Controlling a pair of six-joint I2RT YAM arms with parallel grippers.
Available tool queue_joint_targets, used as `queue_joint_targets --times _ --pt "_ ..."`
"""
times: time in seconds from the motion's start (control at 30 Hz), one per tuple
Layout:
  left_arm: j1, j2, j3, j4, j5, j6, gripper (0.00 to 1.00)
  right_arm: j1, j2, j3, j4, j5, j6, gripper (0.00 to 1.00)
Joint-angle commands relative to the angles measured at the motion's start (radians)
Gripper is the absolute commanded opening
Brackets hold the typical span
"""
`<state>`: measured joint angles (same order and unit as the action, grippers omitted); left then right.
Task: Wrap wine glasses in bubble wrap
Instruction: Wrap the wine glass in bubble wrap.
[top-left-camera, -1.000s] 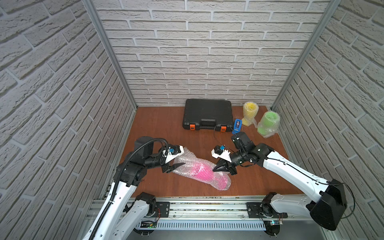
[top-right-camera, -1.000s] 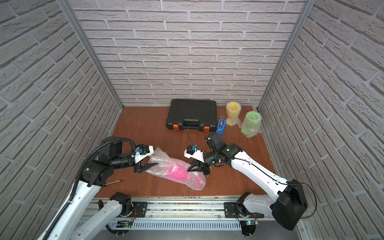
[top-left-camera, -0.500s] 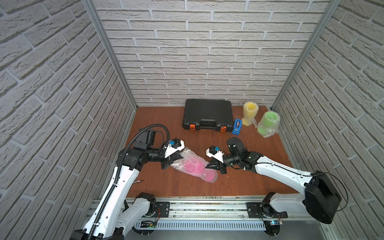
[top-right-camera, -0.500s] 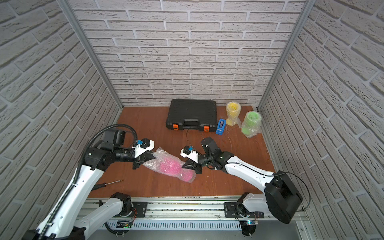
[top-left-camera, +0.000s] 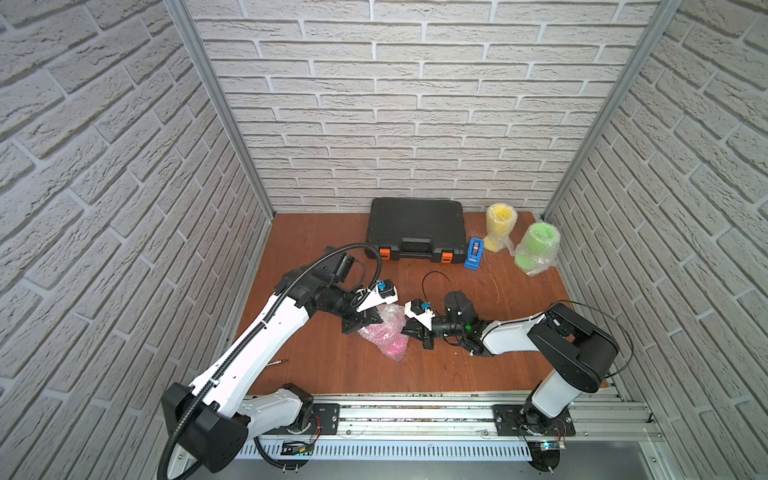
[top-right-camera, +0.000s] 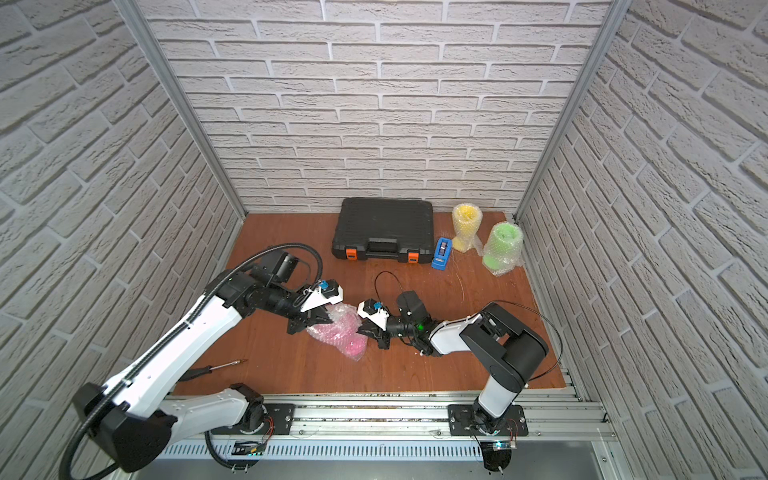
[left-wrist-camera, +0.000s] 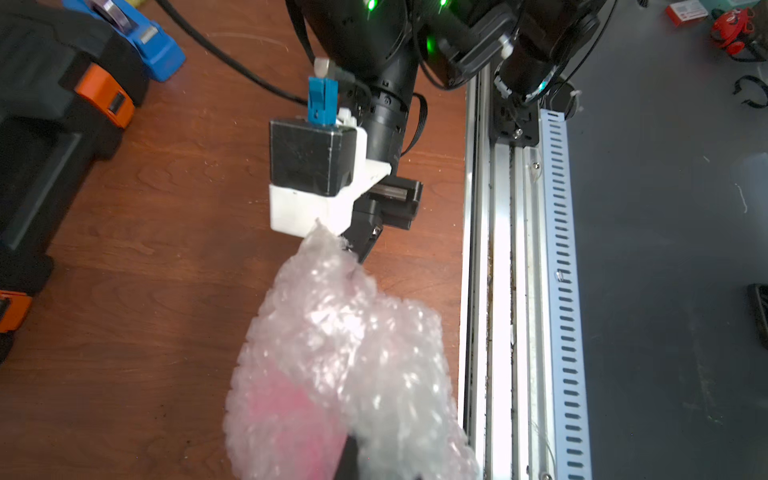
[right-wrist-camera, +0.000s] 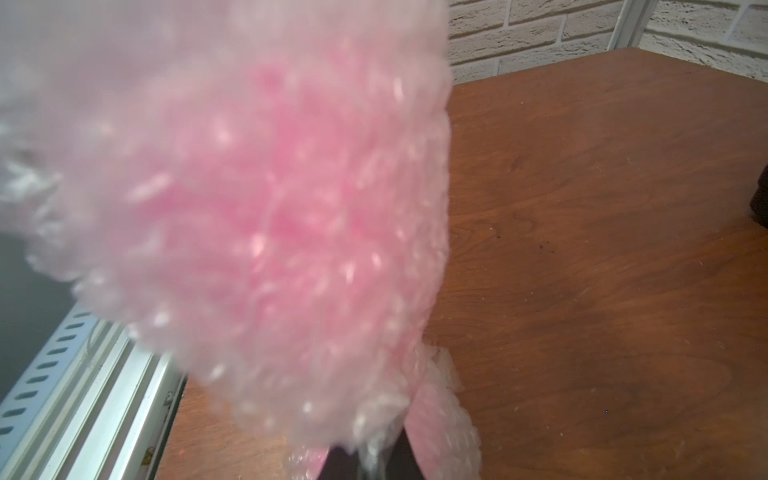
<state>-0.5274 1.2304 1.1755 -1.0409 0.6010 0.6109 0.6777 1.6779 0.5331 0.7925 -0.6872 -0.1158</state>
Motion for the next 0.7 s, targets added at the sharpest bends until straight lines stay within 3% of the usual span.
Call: queue_joint_targets --times 0.0,0.33,0.37,0.47,0.5,0.67 --pt "-0.038 0.107 0.003 -0.031 -0.107 -0.026 0.00 -0.006 -0.011 -0.015 -0.025 0.033 -0.024 0.03" --pt "-0.135 0.454 0.018 0.025 -0.282 -0.098 0.02 -0.009 -0.035 -0.030 -0.006 0.042 -0.014 0.03" --pt "-0.143 0.479 0.019 0.038 -0.308 -0.117 0.10 -0.009 -0.035 -0.031 -0.004 0.047 -0.014 0.03" --pt "-0.167 0.529 0.019 0.065 -0.361 -0.175 0.13 -0.010 -0.041 -0.035 -0.006 0.057 -0.009 0.03" --pt "-0.173 0.532 0.018 0.073 -0.366 -0.191 0.18 -0.009 -0.043 -0.035 -0.011 0.061 -0.011 0.03" --pt "-0.187 0.435 0.060 0.059 -0.386 -0.237 0.39 -0.015 -0.050 -0.043 -0.036 0.087 -0.018 0.03"
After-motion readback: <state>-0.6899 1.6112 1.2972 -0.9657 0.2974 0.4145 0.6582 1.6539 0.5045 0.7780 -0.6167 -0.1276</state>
